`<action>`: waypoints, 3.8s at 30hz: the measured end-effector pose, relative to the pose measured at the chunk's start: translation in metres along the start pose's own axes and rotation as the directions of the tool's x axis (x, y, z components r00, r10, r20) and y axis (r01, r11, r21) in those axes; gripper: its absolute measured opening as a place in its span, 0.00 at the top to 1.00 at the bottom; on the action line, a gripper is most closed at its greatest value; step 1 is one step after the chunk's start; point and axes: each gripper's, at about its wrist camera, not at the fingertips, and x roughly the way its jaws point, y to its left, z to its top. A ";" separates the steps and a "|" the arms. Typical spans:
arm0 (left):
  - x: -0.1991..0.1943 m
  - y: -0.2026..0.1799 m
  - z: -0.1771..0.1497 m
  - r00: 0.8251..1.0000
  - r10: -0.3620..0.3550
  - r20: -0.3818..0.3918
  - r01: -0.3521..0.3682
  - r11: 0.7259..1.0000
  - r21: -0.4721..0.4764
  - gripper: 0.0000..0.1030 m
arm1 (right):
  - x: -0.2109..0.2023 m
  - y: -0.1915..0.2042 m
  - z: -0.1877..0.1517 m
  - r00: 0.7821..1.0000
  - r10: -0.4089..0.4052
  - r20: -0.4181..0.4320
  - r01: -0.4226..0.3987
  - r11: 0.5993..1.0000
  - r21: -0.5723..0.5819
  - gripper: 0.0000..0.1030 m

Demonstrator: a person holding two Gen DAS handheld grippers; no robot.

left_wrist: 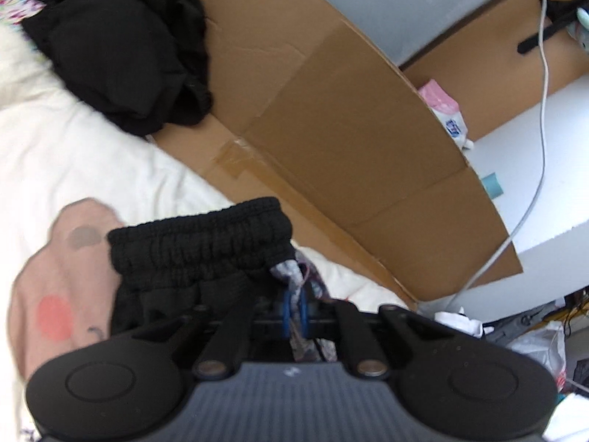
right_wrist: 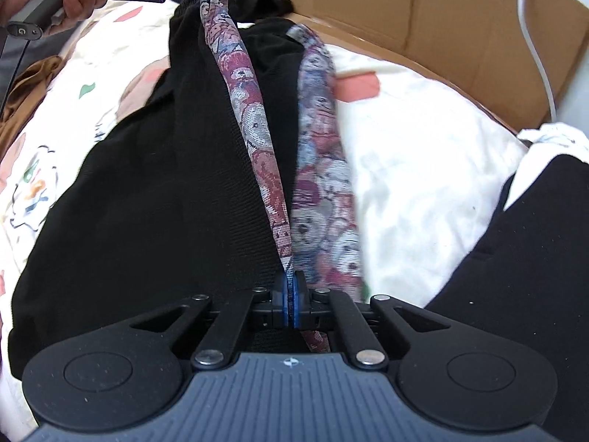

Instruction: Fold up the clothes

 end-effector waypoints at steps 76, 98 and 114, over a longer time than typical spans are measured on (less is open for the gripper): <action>-0.008 -0.058 -0.006 0.996 0.089 -0.023 -0.079 0.959 0.271 0.32 | -0.026 -0.023 -0.026 1.000 -0.011 0.022 0.010 0.998 0.066 0.64; -0.101 0.116 -0.063 0.995 0.068 -0.066 -0.066 0.997 0.030 0.35 | -0.007 0.003 0.026 1.000 -0.016 0.025 0.012 0.985 0.174 0.60; -0.049 0.133 -0.107 0.965 0.026 -0.261 -0.011 0.998 0.058 0.69 | 0.014 0.012 0.000 0.993 0.019 -0.116 -0.004 0.992 0.124 0.60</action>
